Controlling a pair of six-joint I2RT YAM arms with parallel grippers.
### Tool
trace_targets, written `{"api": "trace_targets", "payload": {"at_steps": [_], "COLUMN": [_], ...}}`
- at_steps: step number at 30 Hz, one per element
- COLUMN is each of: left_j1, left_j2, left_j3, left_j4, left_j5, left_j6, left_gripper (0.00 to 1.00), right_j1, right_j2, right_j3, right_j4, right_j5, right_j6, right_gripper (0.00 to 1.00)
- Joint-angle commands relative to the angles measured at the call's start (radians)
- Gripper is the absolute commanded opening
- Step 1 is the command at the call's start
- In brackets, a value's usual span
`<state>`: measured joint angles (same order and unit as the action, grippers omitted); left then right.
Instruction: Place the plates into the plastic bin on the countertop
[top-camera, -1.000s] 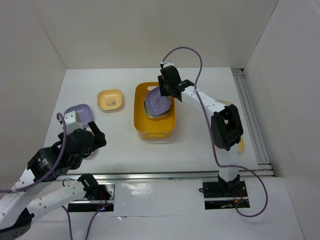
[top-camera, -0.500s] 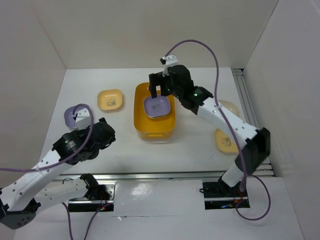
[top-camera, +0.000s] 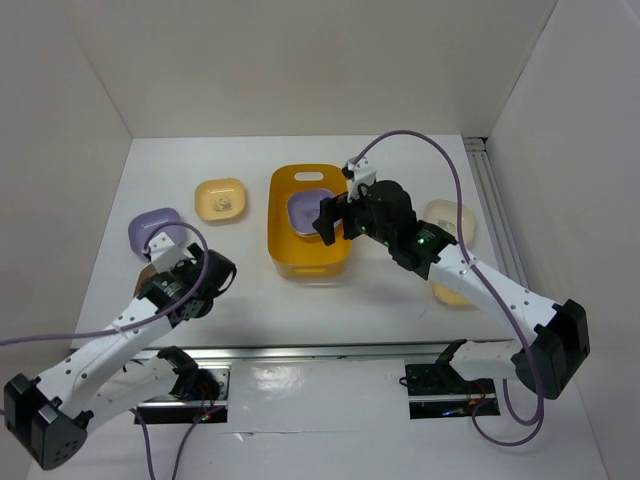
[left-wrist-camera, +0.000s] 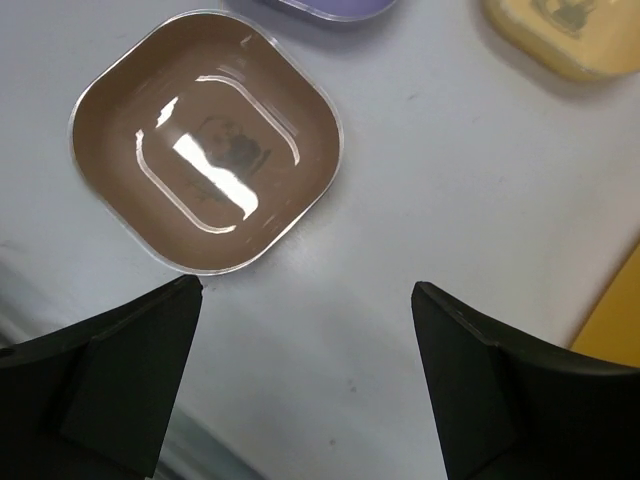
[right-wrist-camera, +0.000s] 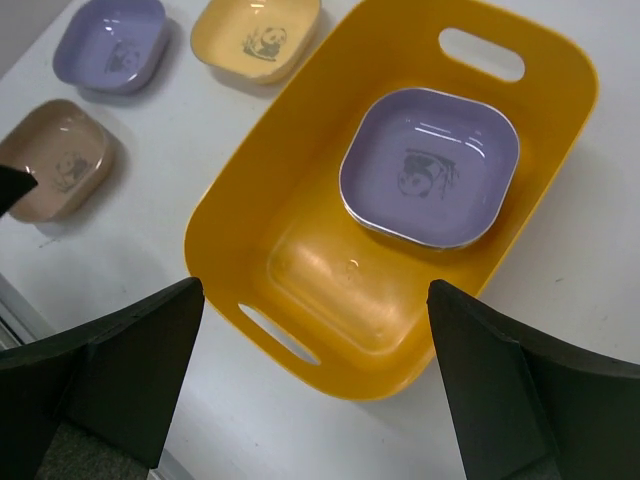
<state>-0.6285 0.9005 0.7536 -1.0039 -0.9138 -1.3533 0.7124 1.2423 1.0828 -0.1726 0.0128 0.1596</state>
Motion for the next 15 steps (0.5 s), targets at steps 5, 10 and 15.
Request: {"api": "trace_targets", "payload": {"at_steps": [5, 10, 15], "left_j1": [0.264, 0.446, 0.544], "left_j2": [-0.112, 0.087, 0.17], "left_j3": [-0.169, -0.169, -0.189], "left_j4": [0.618, 0.761, 0.821], "left_j5": [0.168, 0.413, 0.529], "left_j6": [0.463, 0.53, 0.566], "left_gripper": [0.99, 0.99, 0.99], "right_j1": [0.019, 0.038, 0.048], "right_j2": [-0.05, -0.05, -0.06], "right_j3": [-0.057, -0.066, -0.057], "right_j4": [0.074, 0.074, 0.065], "right_j5": [-0.024, -0.004, 0.026], "right_j6": [0.023, 0.034, 0.034], "right_gripper": [1.0, 1.0, 1.0]}}
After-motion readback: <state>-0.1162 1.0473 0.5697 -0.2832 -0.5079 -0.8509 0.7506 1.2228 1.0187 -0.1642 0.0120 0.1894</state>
